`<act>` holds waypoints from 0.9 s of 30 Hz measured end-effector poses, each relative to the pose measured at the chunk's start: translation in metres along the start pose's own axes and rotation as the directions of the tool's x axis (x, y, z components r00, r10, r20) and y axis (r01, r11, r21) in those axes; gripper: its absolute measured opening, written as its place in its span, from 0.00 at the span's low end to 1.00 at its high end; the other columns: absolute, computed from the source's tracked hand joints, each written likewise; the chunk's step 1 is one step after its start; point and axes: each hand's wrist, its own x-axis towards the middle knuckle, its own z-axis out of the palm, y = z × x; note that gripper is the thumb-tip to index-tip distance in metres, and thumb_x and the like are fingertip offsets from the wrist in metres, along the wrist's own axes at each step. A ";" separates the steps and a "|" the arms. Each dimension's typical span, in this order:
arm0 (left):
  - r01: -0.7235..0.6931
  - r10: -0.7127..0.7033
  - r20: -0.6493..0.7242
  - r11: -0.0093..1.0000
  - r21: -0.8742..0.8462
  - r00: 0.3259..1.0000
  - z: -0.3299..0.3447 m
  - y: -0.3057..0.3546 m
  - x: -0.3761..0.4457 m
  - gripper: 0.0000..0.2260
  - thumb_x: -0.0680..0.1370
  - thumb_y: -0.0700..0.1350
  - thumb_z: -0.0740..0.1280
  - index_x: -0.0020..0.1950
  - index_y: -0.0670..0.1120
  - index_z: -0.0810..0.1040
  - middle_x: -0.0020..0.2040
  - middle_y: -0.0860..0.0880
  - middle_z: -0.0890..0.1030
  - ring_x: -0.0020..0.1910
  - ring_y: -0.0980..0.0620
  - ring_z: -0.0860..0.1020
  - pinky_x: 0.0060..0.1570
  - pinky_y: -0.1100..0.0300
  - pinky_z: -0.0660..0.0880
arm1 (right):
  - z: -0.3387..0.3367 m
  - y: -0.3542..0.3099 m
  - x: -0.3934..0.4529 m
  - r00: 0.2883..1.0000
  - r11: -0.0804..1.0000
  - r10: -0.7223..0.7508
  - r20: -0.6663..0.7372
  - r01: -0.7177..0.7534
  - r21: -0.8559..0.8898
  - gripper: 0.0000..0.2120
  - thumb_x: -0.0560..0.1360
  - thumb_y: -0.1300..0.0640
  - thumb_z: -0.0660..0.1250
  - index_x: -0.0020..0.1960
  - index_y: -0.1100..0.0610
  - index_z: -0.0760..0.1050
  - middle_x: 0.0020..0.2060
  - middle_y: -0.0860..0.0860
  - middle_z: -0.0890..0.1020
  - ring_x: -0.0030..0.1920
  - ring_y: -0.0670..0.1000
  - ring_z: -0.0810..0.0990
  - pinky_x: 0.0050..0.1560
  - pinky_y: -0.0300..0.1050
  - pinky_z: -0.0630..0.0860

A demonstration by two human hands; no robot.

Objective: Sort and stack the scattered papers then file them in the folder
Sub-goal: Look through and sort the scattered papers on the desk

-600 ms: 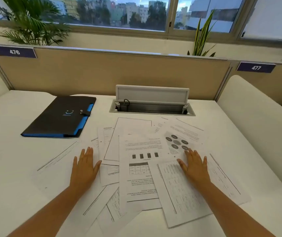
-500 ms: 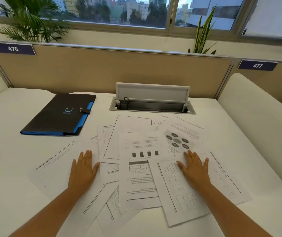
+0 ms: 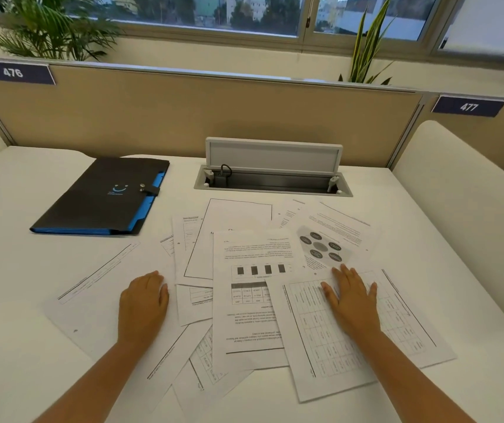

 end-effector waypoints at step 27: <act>0.568 -0.381 0.431 0.415 -0.711 0.818 0.002 0.082 0.016 0.14 0.80 0.50 0.54 0.54 0.39 0.69 0.47 0.42 0.78 0.36 0.49 0.78 0.33 0.61 0.75 | -0.038 -0.031 0.046 0.919 0.985 -0.093 0.384 0.142 -0.101 0.38 0.63 0.33 0.69 0.66 0.50 0.63 0.68 0.50 0.65 0.69 0.54 0.62 0.70 0.64 0.55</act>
